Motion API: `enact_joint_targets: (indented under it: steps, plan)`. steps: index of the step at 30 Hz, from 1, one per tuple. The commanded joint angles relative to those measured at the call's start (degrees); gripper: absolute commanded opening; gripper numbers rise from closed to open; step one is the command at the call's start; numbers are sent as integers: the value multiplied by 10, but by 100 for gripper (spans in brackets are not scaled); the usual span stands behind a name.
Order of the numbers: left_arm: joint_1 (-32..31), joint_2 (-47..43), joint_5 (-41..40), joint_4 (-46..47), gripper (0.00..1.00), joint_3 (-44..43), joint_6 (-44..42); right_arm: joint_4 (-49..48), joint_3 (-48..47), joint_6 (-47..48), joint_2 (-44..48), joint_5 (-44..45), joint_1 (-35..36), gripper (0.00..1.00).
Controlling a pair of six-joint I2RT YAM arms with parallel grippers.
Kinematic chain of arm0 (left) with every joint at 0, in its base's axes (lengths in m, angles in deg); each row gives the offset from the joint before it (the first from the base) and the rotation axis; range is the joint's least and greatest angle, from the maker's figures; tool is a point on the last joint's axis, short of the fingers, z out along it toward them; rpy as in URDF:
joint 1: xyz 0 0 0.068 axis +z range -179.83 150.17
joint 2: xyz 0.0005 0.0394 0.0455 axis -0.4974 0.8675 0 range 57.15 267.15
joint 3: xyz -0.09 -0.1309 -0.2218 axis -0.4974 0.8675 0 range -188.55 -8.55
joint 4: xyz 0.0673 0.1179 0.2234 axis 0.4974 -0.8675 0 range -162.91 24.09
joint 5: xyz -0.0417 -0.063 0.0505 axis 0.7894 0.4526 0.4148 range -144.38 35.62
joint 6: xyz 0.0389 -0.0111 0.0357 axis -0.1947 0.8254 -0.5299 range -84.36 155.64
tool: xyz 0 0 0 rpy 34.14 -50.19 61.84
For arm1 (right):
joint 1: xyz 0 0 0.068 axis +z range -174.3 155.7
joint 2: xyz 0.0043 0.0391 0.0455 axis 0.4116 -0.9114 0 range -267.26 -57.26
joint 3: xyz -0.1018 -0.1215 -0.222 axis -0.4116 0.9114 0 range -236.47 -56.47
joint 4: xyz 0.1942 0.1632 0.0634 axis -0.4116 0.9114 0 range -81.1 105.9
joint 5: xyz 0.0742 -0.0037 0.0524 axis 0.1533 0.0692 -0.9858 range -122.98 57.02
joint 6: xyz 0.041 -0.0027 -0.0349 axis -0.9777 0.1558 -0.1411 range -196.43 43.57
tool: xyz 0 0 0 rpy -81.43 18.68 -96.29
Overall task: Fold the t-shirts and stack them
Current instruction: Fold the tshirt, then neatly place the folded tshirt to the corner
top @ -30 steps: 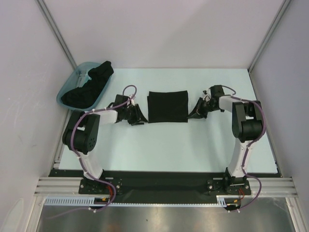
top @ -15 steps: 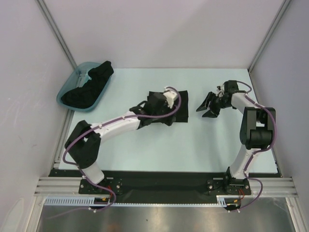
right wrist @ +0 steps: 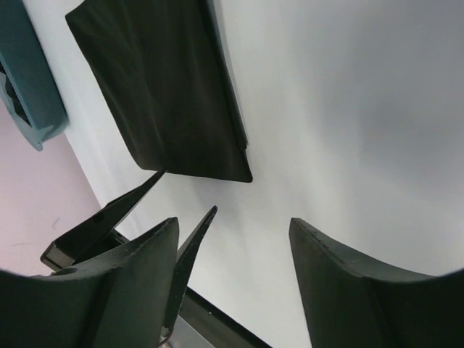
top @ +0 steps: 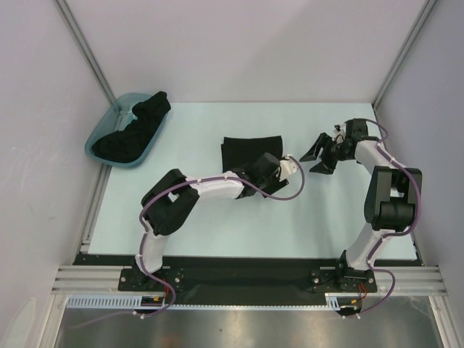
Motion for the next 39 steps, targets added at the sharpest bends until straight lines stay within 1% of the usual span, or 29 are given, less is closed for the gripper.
enact_joint_targets:
  steps: [1,3,4,5,6,7,8,9,10,11,12,13,15,16,18,19,20,22,24,27,28,31,33,34,35,38,39]
  plan:
    - [-6,-1,-25,10,69,-46,-11,-33,7,-11,5,-34,-2,70]
    - [-4,-29,-11,6,69,-34,31,-50,7,-12,-12,-37,3,80]
    - [1,-42,2,5,69,-27,47,-51,4,-3,-21,-33,10,88]
    - [3,-74,19,7,69,-9,78,-51,-9,4,-41,-23,15,91]
    - [5,-91,33,5,69,1,91,-50,-18,13,-50,-16,20,92]
    - [6,-111,63,3,69,11,104,-53,-26,24,-58,-5,28,95]
    - [6,-129,79,0,69,33,113,-55,-32,27,-66,7,40,97]
    - [6,-172,97,1,69,47,133,-74,-43,28,-78,9,45,98]
    - [6,-194,138,3,69,64,141,-84,-47,29,-85,10,48,98]
    - [6,-215,150,10,69,97,164,-92,-53,31,-92,12,49,98]
    - [6,-262,159,10,69,112,168,-104,-59,34,-99,10,49,98]
    - [7,-283,167,10,69,126,187,-105,-78,35,-119,5,49,99]
    - [9,-327,157,-6,69,159,213,-93,-99,54,-140,0,68,98]
    - [18,-369,155,-14,69,169,221,-85,-124,62,-155,4,74,96]
    - [33,-406,153,-41,69,190,236,-52,-154,90,-173,27,90,94]
    - [49,-443,149,-53,69,194,234,-41,-167,98,-182,30,94,90]
    - [56,-457,126,-81,69,196,233,-32,-189,105,-200,33,99,89]
    - [77,-483,100,-104,69,198,231,-7,-204,119,-213,53,113,84]
    - [90,-511,70,-120,70,201,242,10,-213,123,-223,84,122,84]
    - [105,-525,70,-121,71,202,258,13,-205,120,-232,101,136,82]
    - [106,-529,73,-119,72,203,262,16,-204,115,-235,106,149,77]
    - [114,-547,84,-106,72,211,273,-1,-185,95,-240,108,171,74]
    - [119,-558,85,-108,72,212,274,-34,-175,51,-245,106,187,71]
    - [121,-563,81,-109,73,213,273,-49,-163,28,-246,102,191,67]
    - [121,-567,79,-110,73,212,268,-76,-159,-4,-248,109,198,65]
    - [121,-580,70,-113,74,216,260,-103,-156,-45,-256,129,213,61]
    - [121,-583,67,-113,75,218,259,-102,-161,-49,-259,134,216,54]
